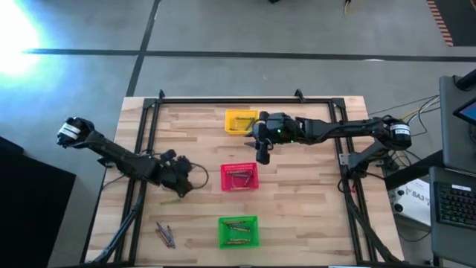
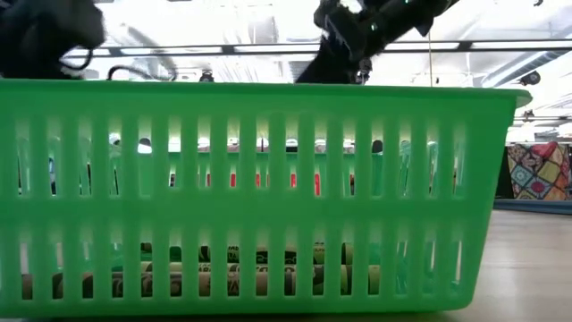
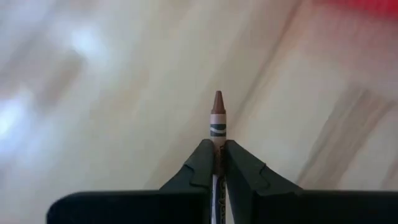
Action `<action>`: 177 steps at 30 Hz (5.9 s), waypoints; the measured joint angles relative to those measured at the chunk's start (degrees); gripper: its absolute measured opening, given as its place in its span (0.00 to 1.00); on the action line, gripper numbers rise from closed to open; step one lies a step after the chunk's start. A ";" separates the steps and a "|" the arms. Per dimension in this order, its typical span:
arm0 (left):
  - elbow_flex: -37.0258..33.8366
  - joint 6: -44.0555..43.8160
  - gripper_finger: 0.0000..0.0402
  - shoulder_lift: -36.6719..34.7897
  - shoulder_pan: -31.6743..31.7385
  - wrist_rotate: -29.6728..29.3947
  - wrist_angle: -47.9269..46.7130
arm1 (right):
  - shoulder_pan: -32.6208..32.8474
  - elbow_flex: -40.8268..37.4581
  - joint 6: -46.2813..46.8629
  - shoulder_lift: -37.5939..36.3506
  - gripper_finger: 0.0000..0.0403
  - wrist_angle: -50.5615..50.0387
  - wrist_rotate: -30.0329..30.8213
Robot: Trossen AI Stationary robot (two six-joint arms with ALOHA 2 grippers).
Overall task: Sort crayons
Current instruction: Put the brown crayon into the yellow bin, then put the green crayon into the yellow bin
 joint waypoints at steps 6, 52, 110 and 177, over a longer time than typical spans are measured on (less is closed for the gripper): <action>4.61 16.02 0.00 -1.39 7.62 -3.59 10.25 | -1.32 -0.97 7.04 2.36 0.31 4.88 -7.72; 1.60 41.16 0.00 24.69 18.80 12.50 110.15 | -0.35 -4.47 13.75 11.37 0.37 32.33 -18.31; -0.94 2.39 0.34 -9.70 9.54 27.94 2.07 | -7.64 -13.72 13.60 3.89 0.49 17.65 -6.30; 5.97 -22.33 0.07 12.80 -5.07 28.51 -22.43 | -7.69 -17.45 14.71 -3.71 0.49 15.68 -6.50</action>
